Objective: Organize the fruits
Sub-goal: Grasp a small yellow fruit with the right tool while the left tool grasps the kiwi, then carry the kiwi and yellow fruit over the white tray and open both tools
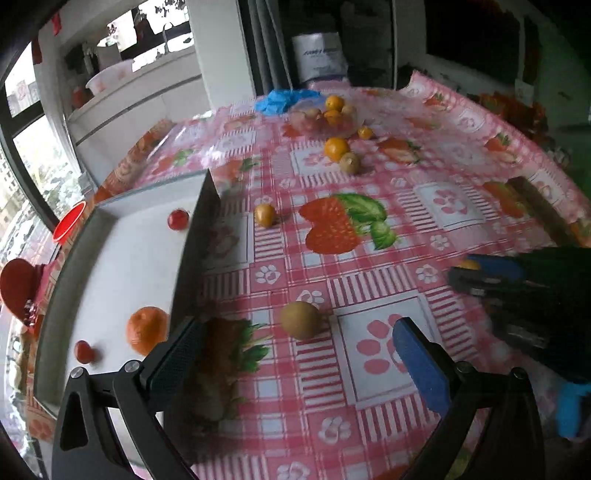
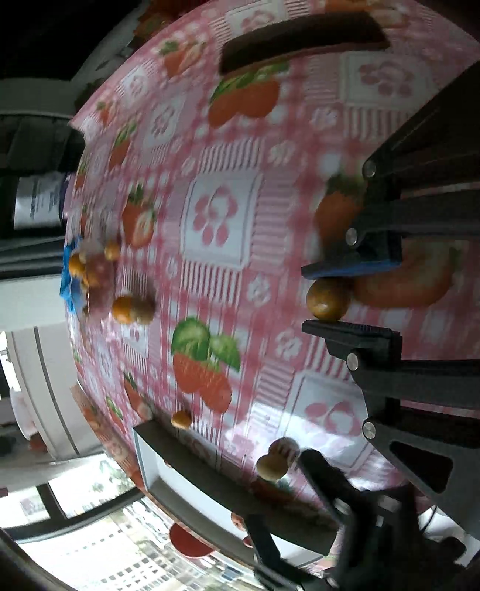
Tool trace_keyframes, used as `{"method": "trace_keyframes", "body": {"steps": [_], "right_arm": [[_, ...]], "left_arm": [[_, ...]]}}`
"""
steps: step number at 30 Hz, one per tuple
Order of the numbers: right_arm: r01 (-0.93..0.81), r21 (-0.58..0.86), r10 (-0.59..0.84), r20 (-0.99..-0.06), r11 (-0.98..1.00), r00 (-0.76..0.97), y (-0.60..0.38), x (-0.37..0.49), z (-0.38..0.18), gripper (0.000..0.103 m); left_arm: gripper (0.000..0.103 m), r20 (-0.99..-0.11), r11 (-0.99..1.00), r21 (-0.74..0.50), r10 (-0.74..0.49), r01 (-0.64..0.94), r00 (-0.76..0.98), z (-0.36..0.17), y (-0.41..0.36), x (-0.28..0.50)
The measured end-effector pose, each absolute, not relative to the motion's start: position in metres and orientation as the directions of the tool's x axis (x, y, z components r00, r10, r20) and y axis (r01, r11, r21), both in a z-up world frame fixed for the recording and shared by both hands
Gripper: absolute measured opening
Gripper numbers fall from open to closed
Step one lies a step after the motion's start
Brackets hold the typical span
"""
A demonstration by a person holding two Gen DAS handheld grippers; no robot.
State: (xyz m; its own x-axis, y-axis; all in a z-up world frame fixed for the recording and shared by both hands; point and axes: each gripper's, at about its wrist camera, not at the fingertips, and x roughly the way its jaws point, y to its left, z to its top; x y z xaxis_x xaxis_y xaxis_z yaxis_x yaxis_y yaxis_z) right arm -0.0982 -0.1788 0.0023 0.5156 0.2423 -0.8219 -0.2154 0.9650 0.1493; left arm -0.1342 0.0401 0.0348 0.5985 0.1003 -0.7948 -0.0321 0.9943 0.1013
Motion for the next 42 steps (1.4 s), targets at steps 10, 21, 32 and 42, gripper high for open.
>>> {"method": "trace_keyframes", "body": {"steps": [10, 21, 32, 42], "right_arm": [[-0.223, 0.19, 0.283, -0.801, 0.956, 0.528, -0.186, -0.113, 0.009, 0.024], [-0.222, 0.232, 0.317, -0.784, 0.947, 0.534, -0.19, -0.125, 0.015, 0.024], [-0.22, 0.265, 0.343, -0.776, 0.939, 0.53, -0.186, -0.127, 0.025, 0.024], [-0.307, 0.286, 0.411, -0.756, 0.908, 0.509, -0.131, -0.111, 0.046, 0.024]], "left_arm": [[0.069, -0.841, 0.998, -0.021, 0.015, -0.06, 0.541, 0.012, 0.047, -0.115], [0.028, -0.834, 0.992, -0.117, -0.077, -0.039, 0.546, 0.027, 0.055, -0.128], [0.028, -0.773, 0.996, -0.086, -0.053, -0.022, 0.633, 0.07, 0.066, -0.148], [0.028, -0.752, 0.994, -0.073, -0.005, -0.076, 0.66, 0.088, 0.103, -0.161]]}}
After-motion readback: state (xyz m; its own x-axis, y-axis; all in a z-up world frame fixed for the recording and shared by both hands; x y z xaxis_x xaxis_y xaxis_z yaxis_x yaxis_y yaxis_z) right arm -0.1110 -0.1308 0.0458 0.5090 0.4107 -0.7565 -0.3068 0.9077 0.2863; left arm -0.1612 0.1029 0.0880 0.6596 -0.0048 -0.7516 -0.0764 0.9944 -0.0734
